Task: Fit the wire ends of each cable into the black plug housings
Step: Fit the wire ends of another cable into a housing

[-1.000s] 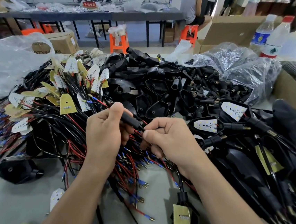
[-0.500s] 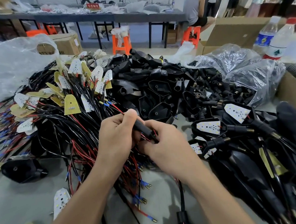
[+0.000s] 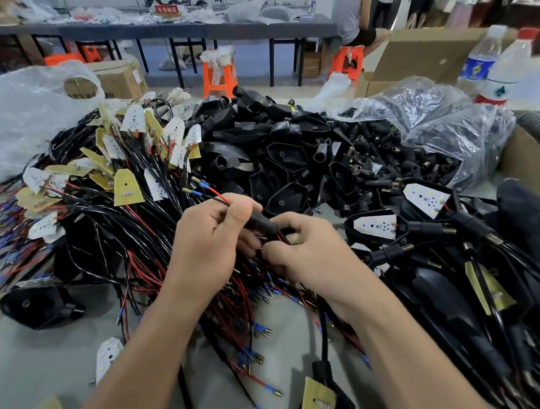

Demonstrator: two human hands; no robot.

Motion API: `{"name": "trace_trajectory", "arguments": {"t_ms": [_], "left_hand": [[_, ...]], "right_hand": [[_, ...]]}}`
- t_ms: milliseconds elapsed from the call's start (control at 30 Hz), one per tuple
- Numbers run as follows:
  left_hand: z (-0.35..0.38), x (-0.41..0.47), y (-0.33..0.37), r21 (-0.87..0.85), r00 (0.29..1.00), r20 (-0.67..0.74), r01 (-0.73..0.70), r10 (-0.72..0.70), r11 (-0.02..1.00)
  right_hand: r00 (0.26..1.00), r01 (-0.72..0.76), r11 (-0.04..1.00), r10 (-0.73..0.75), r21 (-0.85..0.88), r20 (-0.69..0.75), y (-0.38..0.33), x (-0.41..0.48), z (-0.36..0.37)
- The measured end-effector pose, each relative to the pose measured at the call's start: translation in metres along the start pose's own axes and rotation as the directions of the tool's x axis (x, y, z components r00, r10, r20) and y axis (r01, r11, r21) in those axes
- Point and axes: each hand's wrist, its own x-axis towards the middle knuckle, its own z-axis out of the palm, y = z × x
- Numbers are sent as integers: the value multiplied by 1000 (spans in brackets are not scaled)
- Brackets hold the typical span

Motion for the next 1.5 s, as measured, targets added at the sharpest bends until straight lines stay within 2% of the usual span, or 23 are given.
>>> {"name": "trace_trajectory", "arguments": {"t_ms": [67, 167, 300, 433, 567, 600, 667, 733, 867, 933, 1033, 1167, 1267, 1333, 1367, 1433, 1500], "left_hand": [[-1, 0, 0, -56, 998, -64, -2, -2, 998], [-2, 0, 3, -146, 992, -114, 37, -54, 989], [0, 0, 6, -163, 991, -44, 117, -125, 980], [-3, 1, 9, -191, 987, -21, 153, -160, 970], [8, -7, 11, -126, 982, 60, 184, -177, 975], [10, -9, 10, -90, 988, 42, 153, -150, 984], [13, -12, 8, 7, 991, -101, 88, -87, 996], [10, -11, 7, 102, 971, -238, 52, -26, 993], [-6, -3, 5, 225, 909, -402, -16, 108, 974], [-14, 2, 5, 161, 874, -476, -24, 99, 987], [-23, 12, 10, -214, 809, -576, -12, -117, 977], [-32, 16, 12, -549, 776, -536, -21, -332, 836], [-25, 10, 12, -681, 809, -428, 4, -403, 732], [-17, 8, 13, -663, 875, -317, 70, -365, 745], [-13, 7, 13, -624, 908, -260, 102, -328, 775], [-4, 4, 13, -486, 954, -168, 139, -248, 863], [6, -3, 13, -379, 982, -62, 141, -178, 915]], "right_hand": [[999, -25, 990, 27, 138, -16, 3, 2, -6], [999, 7, 975, 4, 222, -51, 3, 3, -6], [994, 73, 996, -68, 53, -86, 6, 4, 0], [997, 59, 993, -54, 106, -55, 3, 1, 0], [997, 70, 997, -70, 19, -23, 0, -1, 7], [997, 73, 997, -73, 5, -18, -1, -1, 10], [997, 65, 998, -66, 20, 49, -2, -2, 13], [994, 62, 998, -62, 6, 94, -1, -4, 11], [990, 39, 998, -32, -45, 136, -5, -7, 1], [983, 35, 998, -24, -59, 183, -7, -9, 0], [967, 51, 990, -17, -129, 253, -10, -12, 1], [949, 11, 989, 35, -144, 313, -10, -13, 3], [935, -49, 983, 108, -177, 337, -8, -15, 0], [937, -97, 986, 137, -137, 320, -9, -15, -3], [952, -123, 991, 135, -61, 274, -9, -14, -4], [983, -157, 973, 138, 172, 118, -11, -9, -6], [986, -140, 902, 166, 409, -27, -13, -4, -8]]}}
